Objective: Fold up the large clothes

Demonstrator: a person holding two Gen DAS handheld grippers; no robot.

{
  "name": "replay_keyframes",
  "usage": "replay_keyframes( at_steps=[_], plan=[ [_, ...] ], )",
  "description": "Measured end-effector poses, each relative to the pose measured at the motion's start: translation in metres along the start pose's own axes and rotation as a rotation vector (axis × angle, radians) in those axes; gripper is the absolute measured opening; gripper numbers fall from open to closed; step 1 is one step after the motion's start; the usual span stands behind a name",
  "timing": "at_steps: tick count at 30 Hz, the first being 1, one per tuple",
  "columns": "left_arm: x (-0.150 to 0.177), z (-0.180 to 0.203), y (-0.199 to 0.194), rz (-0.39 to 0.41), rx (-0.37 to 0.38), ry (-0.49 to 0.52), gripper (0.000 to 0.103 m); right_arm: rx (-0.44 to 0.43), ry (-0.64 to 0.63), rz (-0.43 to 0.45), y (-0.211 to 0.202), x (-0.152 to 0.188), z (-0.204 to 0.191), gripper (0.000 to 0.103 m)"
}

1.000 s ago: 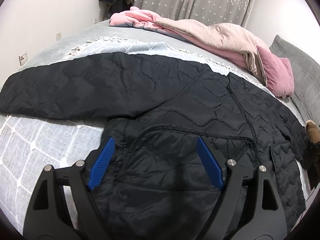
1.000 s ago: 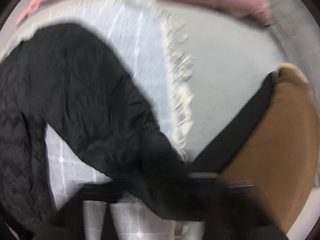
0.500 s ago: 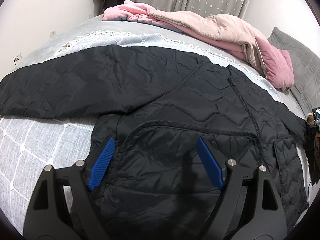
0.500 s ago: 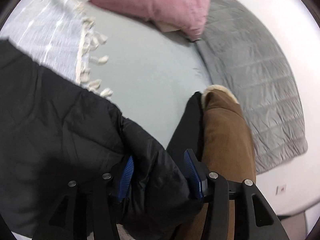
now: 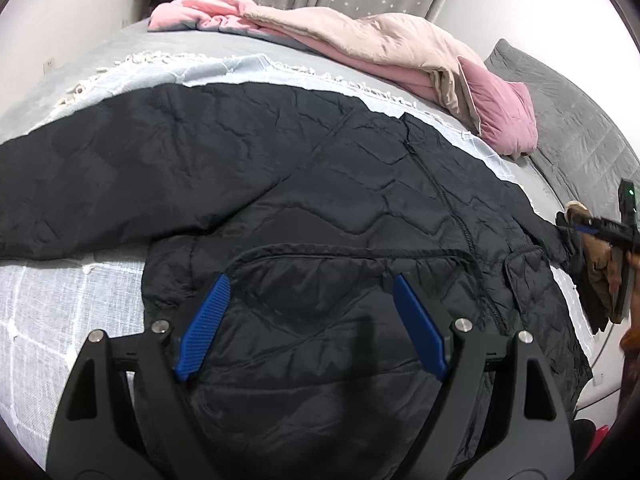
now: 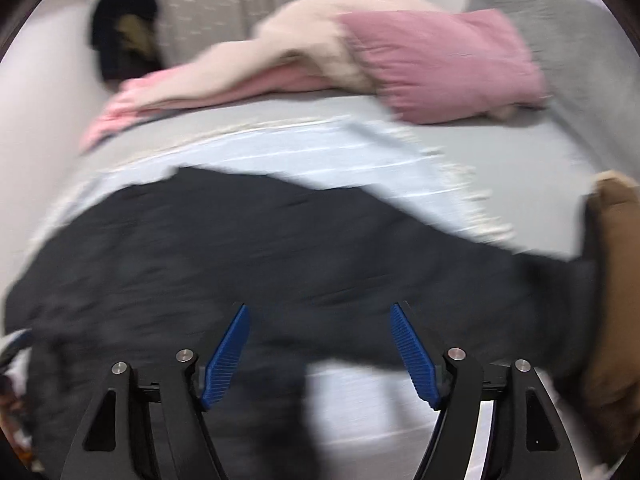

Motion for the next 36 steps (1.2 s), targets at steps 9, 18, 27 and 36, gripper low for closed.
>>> replay_keyframes(
  at_steps=[9,18,27,36],
  plan=[
    [0.002,-0.023,-0.002,-0.017,0.034,-0.088,0.084,-0.12,-0.038,-0.057,0.012,0.08,-0.162,0.075],
    [0.005,-0.017,-0.004,-0.014,0.203,-0.122,0.064,-0.392,0.054,-0.137,0.06,0.112,-0.259,0.076],
    [0.011,-0.021,0.001,-0.055,0.226,-0.106,0.003,-0.597,-0.004,-0.16,0.085,0.129,-0.333,0.008],
    [0.047,-0.016,-0.069,-0.08,0.256,0.1,0.003,-0.696,-0.122,-0.148,0.029,0.151,-0.333,0.008]
  ],
)
Point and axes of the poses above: each gripper's, at about its wrist camera, not at the fingertips, and y roughly the way its jaws point, z to its right, x to its underside, the point moved 8 cm from there along y, roughly the way its jaws point, and after that the axes turned 4 degrees about z, right-handed, at the moved point
